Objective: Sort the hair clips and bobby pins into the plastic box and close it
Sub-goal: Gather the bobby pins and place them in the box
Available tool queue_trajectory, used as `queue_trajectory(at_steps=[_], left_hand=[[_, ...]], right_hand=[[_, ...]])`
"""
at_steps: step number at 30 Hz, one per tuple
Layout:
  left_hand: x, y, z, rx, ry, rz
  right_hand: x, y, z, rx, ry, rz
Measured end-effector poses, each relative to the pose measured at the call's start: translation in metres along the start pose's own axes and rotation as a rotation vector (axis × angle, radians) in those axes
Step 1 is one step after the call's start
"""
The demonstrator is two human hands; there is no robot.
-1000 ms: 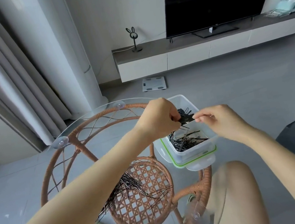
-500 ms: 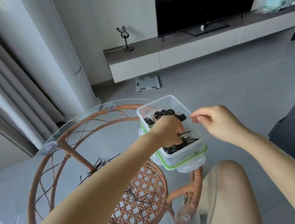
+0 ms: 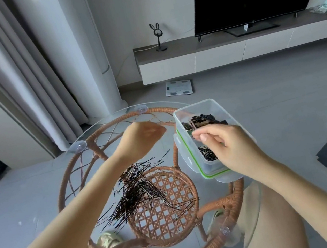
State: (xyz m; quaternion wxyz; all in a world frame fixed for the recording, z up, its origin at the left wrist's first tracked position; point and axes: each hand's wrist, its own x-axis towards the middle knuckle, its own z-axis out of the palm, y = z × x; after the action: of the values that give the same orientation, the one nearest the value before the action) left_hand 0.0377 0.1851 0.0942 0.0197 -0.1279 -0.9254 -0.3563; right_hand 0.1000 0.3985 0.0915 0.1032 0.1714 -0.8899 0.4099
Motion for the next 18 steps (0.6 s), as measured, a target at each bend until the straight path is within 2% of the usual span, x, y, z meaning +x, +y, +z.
queue_trajectory(at_steps=[4, 6, 9, 12, 18], left_hand=[[-0.045, -0.061, -0.012, 0.181, 0.172, -0.120], [-0.070, -0.087, -0.009, 0.208, 0.205, -0.202], [-0.100, -0.113, 0.008, 0.240, 0.166, -0.316], [-0.107, -0.124, 0.026, 0.224, 0.170, -0.397], [-0.074, -0.115, 0.049, 0.110, 0.202, -0.302]], right_hand=[[-0.008, -0.005, 0.065, -0.075, -0.295, 0.001], [-0.003, 0.002, 0.099, -0.119, -0.367, 0.064], [0.017, 0.015, 0.136, -0.268, -0.318, 0.201], [0.034, 0.016, 0.169, -0.403, -0.227, 0.195], [0.030, -0.003, 0.187, -0.141, -0.272, 0.079]])
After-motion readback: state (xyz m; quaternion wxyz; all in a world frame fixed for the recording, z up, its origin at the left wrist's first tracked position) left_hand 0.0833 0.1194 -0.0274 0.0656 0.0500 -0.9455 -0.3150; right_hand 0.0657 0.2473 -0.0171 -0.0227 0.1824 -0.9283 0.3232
